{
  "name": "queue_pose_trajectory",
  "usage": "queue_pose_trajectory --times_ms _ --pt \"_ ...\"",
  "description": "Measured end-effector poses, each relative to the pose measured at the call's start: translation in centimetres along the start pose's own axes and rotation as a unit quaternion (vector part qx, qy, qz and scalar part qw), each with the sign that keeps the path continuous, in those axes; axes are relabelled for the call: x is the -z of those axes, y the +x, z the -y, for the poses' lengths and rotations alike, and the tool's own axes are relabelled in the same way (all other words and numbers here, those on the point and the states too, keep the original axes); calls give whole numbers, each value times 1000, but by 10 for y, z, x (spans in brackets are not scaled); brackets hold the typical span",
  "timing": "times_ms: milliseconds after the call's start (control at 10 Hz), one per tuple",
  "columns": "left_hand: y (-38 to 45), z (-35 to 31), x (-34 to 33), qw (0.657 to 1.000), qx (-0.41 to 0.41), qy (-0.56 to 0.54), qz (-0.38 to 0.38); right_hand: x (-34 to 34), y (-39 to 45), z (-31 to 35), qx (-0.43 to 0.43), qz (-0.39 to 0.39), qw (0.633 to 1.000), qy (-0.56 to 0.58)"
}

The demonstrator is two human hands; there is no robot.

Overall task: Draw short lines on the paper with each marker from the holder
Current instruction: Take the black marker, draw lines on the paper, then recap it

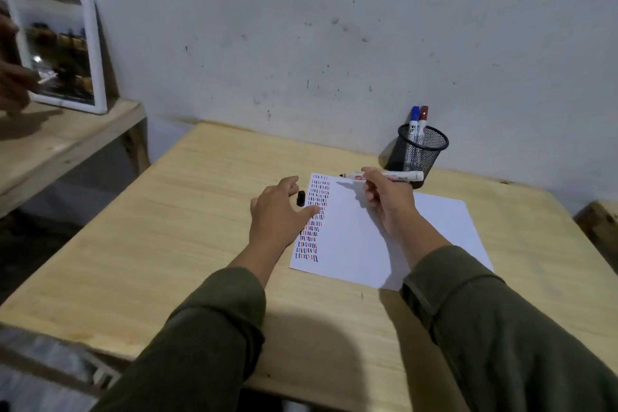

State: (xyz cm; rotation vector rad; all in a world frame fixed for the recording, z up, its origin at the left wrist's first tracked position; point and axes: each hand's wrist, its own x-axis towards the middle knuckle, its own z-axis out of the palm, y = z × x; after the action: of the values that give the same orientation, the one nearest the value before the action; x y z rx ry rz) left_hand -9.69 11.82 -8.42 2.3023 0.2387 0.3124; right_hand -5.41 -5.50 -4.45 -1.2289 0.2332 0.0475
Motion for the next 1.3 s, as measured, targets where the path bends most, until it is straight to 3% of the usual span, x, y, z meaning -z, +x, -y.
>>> queue_pose_trajectory --times_ms 800,1300 --pt "0 0 -1 1000 -1 -17 -9 1 5 -13 86 41 987 -128" --pt "-2 -2 1 1000 6 -20 -6 -2 4 -14 69 37 988 -131"
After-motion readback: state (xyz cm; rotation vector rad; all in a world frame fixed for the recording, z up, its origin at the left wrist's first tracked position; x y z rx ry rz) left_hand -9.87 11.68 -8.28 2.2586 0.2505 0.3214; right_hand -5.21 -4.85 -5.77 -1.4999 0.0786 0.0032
